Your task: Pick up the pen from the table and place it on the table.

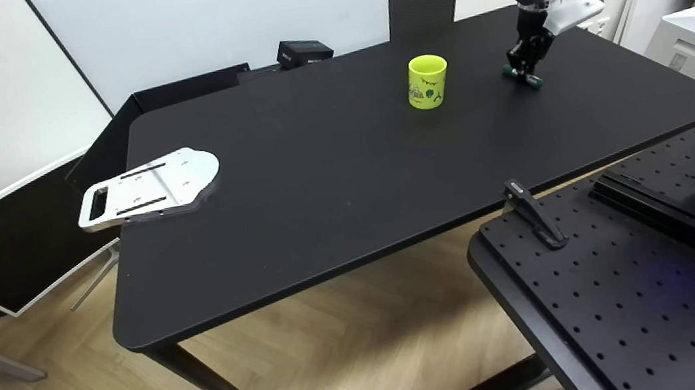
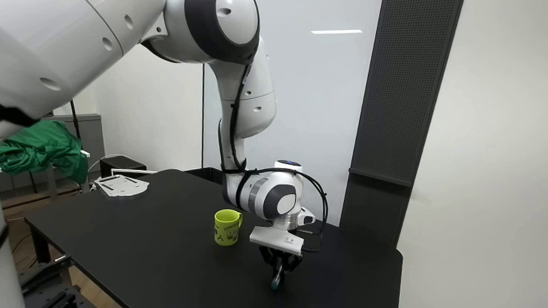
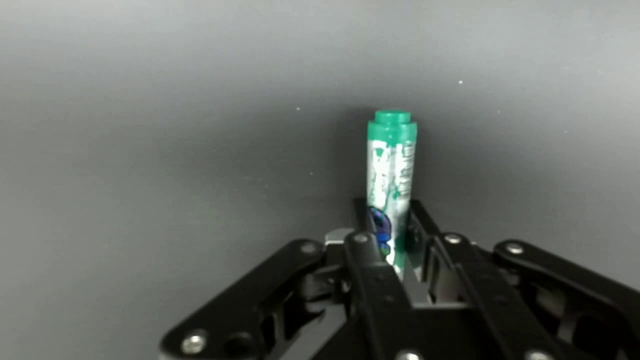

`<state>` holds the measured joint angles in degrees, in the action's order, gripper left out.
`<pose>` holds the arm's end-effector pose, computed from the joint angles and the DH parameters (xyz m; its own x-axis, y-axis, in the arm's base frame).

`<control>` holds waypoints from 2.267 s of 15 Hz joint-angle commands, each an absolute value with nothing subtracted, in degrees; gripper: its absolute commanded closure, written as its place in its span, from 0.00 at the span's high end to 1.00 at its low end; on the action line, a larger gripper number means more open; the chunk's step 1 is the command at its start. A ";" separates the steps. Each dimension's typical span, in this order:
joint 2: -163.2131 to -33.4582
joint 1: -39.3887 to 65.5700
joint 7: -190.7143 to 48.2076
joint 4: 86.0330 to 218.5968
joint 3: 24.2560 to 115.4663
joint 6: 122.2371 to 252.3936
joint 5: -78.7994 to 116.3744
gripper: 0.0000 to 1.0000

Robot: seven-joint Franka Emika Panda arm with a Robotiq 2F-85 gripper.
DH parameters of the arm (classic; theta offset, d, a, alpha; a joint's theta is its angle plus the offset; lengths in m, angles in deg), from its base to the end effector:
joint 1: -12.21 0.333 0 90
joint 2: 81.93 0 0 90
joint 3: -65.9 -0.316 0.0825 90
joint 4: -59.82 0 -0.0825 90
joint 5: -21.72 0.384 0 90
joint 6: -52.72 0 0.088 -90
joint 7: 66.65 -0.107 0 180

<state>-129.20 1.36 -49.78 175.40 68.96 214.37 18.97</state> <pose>0.5496 -0.1357 0.0359 0.9929 0.1130 -0.0368 0.1146 -0.9924 0.0446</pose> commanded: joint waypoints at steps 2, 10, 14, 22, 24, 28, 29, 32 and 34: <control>-128.51 1.32 -58.61 169.23 70.00 202.75 22.50 0.05; -126.57 0.67 -69.53 157.37 68.46 178.84 33.76 0.05; -127.26 0.82 -74.81 152.10 67.08 168.18 40.86 0.05; -129.43 1.10 -82.28 146.00 64.46 153.36 54.76 0.05; -130.50 1.26 -82.76 144.88 64.10 151.56 57.66 0.05; -132.91 2.02 -83.54 143.18 64.18 149.07 62.39 0.05; -133.52 2.20 -83.61 142.77 64.21 148.66 63.38 0.05; -135.10 2.89 -84.10 141.85 64.29 147.67 65.93 0.05; -136.22 3.29 -84.44 141.07 64.30 146.61 67.02 0.05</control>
